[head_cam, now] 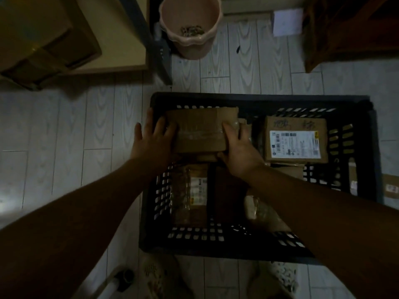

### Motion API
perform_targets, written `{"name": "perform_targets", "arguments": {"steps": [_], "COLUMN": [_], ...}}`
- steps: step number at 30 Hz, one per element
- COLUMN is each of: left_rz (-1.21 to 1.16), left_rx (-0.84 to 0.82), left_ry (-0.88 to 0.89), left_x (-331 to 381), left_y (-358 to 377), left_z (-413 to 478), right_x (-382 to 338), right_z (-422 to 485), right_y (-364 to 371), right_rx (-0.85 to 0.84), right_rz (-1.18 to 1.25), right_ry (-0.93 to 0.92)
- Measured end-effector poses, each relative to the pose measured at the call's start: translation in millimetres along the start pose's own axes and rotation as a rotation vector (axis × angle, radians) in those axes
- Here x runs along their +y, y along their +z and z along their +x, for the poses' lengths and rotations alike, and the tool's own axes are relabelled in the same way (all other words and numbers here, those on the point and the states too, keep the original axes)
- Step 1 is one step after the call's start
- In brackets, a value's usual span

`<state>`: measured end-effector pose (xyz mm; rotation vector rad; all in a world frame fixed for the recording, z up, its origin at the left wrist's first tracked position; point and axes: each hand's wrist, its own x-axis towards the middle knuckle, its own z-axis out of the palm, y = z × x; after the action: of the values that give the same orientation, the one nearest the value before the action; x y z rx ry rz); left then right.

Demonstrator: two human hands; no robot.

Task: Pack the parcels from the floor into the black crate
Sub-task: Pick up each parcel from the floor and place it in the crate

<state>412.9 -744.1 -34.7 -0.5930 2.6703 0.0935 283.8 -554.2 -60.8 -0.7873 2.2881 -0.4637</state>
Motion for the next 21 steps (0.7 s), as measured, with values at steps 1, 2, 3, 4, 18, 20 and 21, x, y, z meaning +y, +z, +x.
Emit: {"name": "perform_targets", "arguments": {"steps": [1, 2, 3, 4, 18, 20, 21], "left_rz": [0.003, -0.001, -0.013, -0.032, -0.420, -0.468, -0.497], "left_rx": [-0.016, -0.035, -0.058, -0.083, -0.235, -0.202, -0.181], "left_ry": [-0.003, -0.003, -0.003, -0.012, -0.266, -0.281, -0.293], "left_x": [1, 1, 0, -2, 53, 67, 75], "left_y": [0, -1, -4, -9, -248, -287, -305], "left_z": [0, 1, 1, 0, -190, -221, -234], "right_x": [-2, -5, -10, -15, -96, -103, -106], "right_z": [2, 3, 2, -1, -209, -244, -259], "right_y": [-4, -10, -17, -25, -260, -298, -316], "right_rx": [-0.048, -0.094, -0.134, -0.165, -0.193, -0.174, -0.150], "right_rz": [-0.004, -0.008, -0.015, -0.026, 0.017, 0.004, -0.030], "right_ry": [0.029, 0.053, 0.072, 0.087, 0.084, 0.077, 0.069]}}
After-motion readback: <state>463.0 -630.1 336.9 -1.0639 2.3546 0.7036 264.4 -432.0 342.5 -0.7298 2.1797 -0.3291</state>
